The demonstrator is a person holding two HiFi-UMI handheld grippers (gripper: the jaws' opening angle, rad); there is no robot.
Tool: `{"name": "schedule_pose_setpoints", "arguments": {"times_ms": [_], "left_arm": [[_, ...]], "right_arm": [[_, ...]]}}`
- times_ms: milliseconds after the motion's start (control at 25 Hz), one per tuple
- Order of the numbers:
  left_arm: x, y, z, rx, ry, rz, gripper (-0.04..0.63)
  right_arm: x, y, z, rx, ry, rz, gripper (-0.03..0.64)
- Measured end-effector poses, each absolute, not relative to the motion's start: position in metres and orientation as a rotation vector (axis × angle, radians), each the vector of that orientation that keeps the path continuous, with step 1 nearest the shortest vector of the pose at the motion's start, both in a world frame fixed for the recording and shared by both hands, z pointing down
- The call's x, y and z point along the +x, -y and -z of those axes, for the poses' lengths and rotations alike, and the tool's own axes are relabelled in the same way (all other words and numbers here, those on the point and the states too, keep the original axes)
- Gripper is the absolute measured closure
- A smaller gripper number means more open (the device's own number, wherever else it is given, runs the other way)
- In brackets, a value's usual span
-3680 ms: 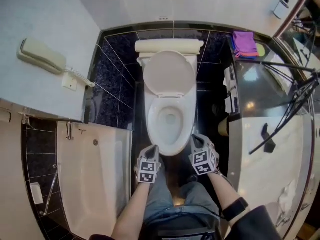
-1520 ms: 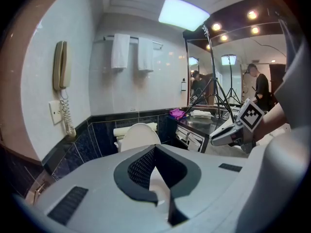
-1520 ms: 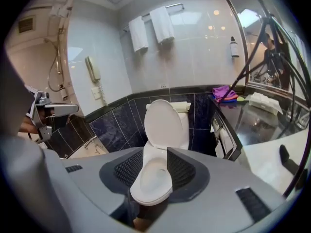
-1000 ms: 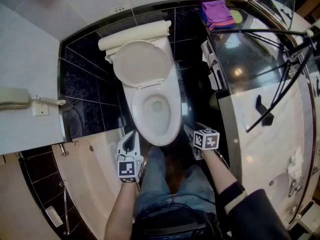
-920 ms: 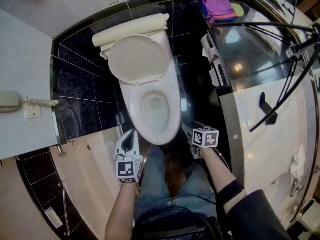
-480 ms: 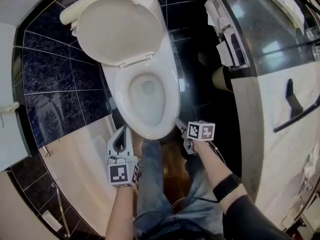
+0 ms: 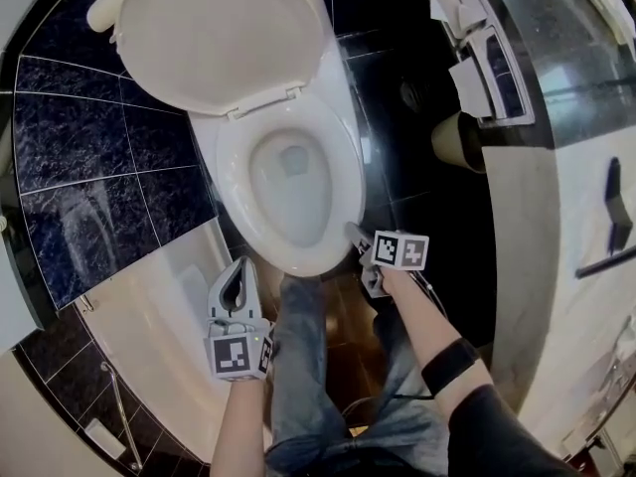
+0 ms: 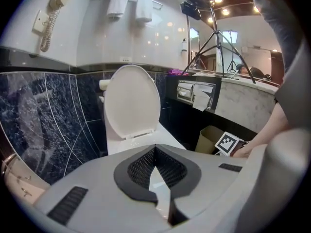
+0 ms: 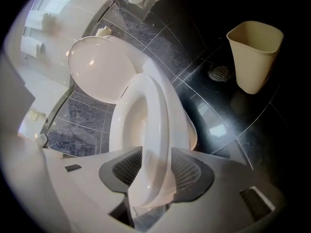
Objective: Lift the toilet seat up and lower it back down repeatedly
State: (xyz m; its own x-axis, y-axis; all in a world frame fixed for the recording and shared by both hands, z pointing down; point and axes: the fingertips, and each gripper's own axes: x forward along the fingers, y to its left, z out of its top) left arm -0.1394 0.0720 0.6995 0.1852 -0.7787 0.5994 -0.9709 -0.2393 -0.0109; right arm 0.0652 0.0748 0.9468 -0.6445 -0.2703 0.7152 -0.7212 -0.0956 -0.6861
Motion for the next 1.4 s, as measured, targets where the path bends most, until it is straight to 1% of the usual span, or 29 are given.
{"name": "schedule_pose_setpoints", "arguments": {"times_ms": [40,120,160,800,1080,1400], "left_arm": [[-0.141,-0.072,-0.703,2.09,1.647,-0.71,0.595],[-0.144,-0.073,-0.707,2.077,1.646,-0.713,0.595],[-0.145,-0.074,-0.709,2.073,1.644,-0.714,0.595],[-0.144,-0.084,-0.727,2.036,1.624,-0.699,0.595],[-0.135,-0.105,-0.713,2.003,1.598,-0.703,0.595],[-0.13,-0.165,-0.71,1.884,1.495,-0.775,0.595]], "right_arm": [[0.063,-0.073,-0.949,1.079,1.837,-1.792,0.449],[0.061,-0.072,-0.954,1.078,1.826,-1.781,0.468],[0.061,-0.072,-0.955,1.079,1.821,-1.785,0.457],[0.065,-0.069,-0.946,1.133,1.791,-1.985,0.483],[0.066,-0.066,-0.893,1.073,1.828,-1.992,0.492],[0.06,-0.038,-0.811,1.063,1.861,-2.016,0.485]]}}
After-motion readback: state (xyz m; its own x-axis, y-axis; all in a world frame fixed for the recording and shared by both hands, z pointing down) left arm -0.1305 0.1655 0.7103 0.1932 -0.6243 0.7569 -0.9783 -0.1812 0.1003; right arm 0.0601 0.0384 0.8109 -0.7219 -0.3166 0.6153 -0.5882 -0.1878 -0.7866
